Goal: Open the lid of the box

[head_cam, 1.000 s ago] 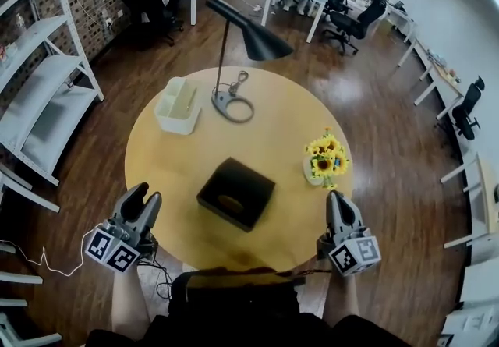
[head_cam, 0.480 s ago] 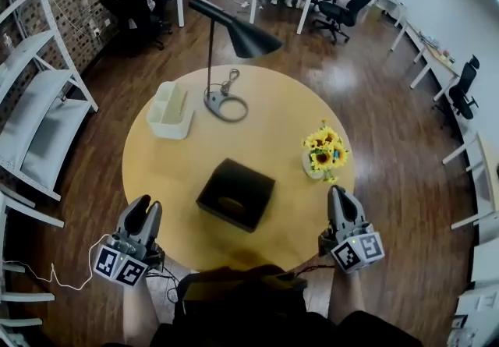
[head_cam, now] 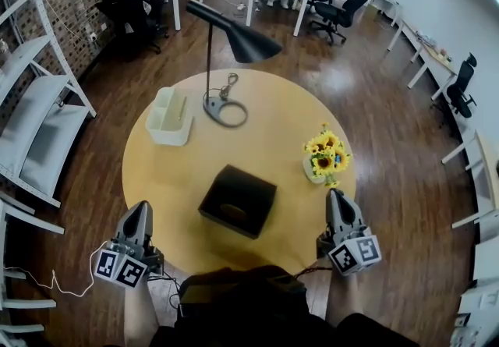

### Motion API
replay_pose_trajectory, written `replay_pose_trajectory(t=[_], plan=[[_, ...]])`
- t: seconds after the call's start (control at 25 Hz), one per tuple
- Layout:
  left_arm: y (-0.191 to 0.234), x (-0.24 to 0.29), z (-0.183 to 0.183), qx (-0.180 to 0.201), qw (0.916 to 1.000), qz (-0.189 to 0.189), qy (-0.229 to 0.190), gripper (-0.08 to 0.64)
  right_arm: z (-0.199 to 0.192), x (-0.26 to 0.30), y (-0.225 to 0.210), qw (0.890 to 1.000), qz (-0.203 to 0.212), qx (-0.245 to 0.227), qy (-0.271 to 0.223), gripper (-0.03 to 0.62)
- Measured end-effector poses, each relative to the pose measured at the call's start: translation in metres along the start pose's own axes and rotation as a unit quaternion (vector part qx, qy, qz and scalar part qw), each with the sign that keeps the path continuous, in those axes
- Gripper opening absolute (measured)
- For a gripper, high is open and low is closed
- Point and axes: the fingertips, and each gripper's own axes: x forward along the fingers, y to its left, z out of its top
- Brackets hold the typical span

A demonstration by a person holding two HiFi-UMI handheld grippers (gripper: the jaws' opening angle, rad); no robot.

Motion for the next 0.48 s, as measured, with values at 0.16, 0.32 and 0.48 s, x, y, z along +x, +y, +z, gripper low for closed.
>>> replay_pose_trajectory(t=[0.16, 0.32, 0.48], plan=[[0.003, 0.005, 0.004, -0.002, 1.0, 0.0, -0.006, 0.006, 0.003, -0.001, -0.004, 1.0, -0.007, 0.003, -0.006, 0.0], [-0.001, 0.011, 0.002, -0.003, 1.0, -0.008, -0.004, 0.006, 0.003, -0.004, -0.008, 1.0, -0.009, 0.003, -0.004, 0.0], [-0.007, 0.012, -0.005, 0.0, 0.9998, -0.017, 0.008, 0.006, 0.0, -0.006, -0.009, 1.0, -0.008, 0.002, -0.003, 0.0]])
